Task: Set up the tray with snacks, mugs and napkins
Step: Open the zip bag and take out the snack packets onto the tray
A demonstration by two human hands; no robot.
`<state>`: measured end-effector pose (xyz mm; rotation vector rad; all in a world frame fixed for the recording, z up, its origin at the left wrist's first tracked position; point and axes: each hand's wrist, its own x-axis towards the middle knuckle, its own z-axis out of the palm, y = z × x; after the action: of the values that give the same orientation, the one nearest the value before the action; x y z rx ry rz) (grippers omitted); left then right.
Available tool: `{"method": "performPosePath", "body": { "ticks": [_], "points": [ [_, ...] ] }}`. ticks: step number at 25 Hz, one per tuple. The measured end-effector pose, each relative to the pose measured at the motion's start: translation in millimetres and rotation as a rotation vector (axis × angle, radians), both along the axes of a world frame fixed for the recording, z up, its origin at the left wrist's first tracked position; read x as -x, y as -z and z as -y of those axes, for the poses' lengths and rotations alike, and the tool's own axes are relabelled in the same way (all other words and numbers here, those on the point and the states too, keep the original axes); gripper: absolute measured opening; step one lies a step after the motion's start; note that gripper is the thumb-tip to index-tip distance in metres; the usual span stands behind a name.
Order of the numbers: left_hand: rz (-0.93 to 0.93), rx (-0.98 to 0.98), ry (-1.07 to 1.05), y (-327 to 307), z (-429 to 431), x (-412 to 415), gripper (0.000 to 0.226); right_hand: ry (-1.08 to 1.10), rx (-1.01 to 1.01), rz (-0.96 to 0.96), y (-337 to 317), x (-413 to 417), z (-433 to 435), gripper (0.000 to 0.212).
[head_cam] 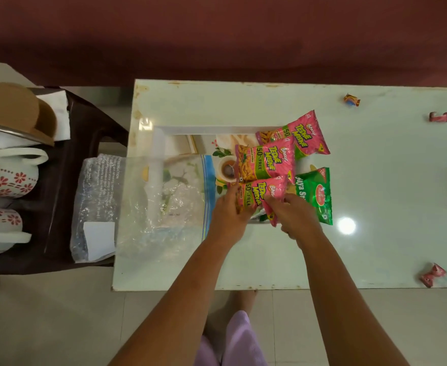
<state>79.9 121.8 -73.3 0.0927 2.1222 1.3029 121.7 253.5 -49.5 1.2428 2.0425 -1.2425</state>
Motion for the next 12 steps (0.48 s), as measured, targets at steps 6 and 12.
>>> {"method": "performPosePath", "body": {
  "ticks": [6,12],
  "points": [
    [-0.076,0.093,0.014,10,-11,-5,0.063,-0.114,-0.512,-0.064,-15,24,-29,0.036],
    [-0.079,0.156,-0.108,19,-24,-8,0.063,-0.49,-0.495,-0.059,5,70,-43,0.057]
  ]
}}
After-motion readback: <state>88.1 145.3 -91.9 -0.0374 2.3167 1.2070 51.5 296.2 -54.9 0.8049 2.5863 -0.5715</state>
